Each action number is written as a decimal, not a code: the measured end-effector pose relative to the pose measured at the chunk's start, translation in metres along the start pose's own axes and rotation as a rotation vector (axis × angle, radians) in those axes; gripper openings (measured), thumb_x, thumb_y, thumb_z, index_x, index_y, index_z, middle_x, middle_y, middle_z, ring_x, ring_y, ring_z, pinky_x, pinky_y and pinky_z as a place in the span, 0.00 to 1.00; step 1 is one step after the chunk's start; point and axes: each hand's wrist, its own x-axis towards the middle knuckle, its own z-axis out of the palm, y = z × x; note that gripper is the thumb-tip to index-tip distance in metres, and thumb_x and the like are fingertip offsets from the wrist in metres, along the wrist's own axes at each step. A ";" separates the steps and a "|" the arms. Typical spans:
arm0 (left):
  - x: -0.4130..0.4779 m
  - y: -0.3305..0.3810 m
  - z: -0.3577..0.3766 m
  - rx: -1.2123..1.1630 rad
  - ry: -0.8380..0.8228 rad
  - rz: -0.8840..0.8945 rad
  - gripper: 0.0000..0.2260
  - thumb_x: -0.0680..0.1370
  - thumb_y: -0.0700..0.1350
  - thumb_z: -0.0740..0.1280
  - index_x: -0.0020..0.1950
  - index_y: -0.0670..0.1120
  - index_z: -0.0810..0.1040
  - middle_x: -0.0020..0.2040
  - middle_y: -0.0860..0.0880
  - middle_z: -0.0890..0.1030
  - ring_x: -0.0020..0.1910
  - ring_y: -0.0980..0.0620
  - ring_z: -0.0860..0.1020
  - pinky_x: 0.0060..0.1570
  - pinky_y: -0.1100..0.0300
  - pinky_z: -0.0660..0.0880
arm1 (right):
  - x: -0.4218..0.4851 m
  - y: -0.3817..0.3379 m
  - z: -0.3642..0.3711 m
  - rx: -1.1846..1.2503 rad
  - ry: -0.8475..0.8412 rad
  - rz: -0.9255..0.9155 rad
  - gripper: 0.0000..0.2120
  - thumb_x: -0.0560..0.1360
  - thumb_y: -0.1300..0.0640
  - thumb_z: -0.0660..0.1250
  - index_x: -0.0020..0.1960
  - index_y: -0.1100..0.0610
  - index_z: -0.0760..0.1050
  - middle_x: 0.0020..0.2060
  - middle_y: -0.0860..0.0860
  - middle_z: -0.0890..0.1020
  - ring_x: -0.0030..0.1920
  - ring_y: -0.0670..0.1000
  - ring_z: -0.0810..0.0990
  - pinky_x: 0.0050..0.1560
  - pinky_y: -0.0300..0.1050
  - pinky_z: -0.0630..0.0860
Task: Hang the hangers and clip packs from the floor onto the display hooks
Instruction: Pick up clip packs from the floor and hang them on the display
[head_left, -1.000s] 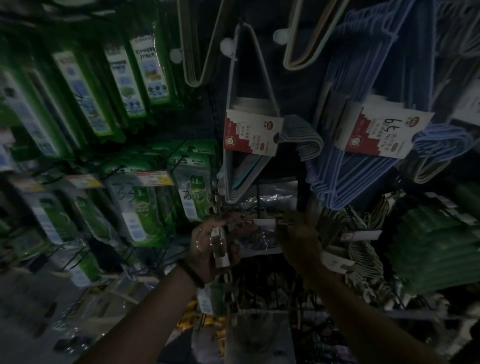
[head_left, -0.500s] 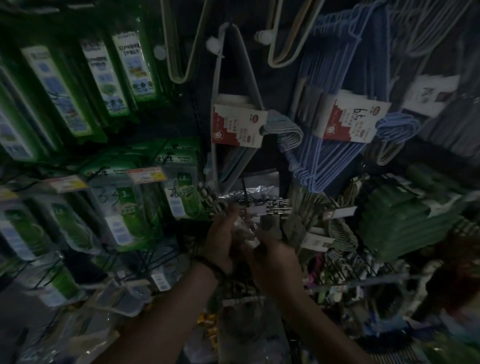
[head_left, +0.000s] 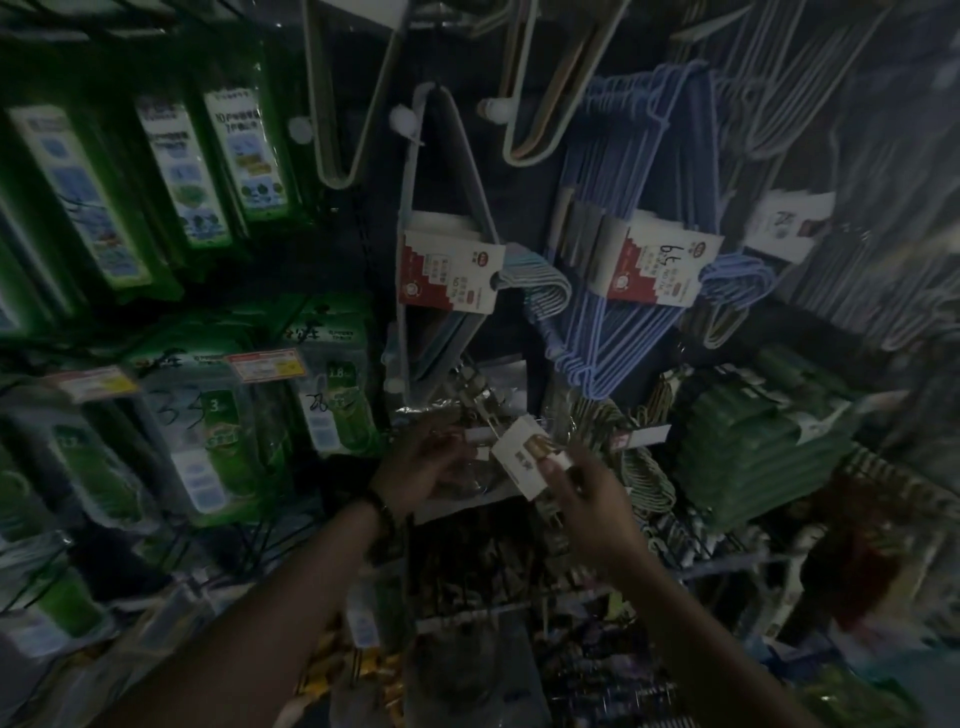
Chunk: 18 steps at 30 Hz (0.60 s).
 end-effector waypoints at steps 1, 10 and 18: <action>0.009 -0.001 -0.004 0.161 0.017 0.047 0.12 0.84 0.39 0.65 0.67 0.44 0.78 0.53 0.42 0.87 0.47 0.42 0.86 0.40 0.50 0.84 | 0.001 0.000 -0.005 0.008 -0.017 0.004 0.24 0.84 0.41 0.62 0.75 0.51 0.71 0.53 0.48 0.84 0.49 0.46 0.83 0.49 0.54 0.83; 0.045 0.023 -0.040 0.820 -0.015 0.219 0.08 0.77 0.56 0.75 0.50 0.55 0.89 0.45 0.58 0.86 0.43 0.64 0.81 0.46 0.65 0.76 | 0.001 0.023 -0.028 0.300 -0.092 0.080 0.18 0.82 0.52 0.70 0.70 0.54 0.75 0.52 0.50 0.84 0.48 0.45 0.85 0.44 0.43 0.82; 0.049 0.039 -0.037 0.996 -0.083 0.301 0.05 0.79 0.51 0.75 0.52 0.53 0.89 0.53 0.53 0.88 0.43 0.66 0.79 0.57 0.59 0.79 | 0.023 0.015 -0.022 0.418 0.018 -0.066 0.07 0.83 0.53 0.68 0.60 0.49 0.80 0.43 0.54 0.85 0.42 0.56 0.85 0.37 0.56 0.82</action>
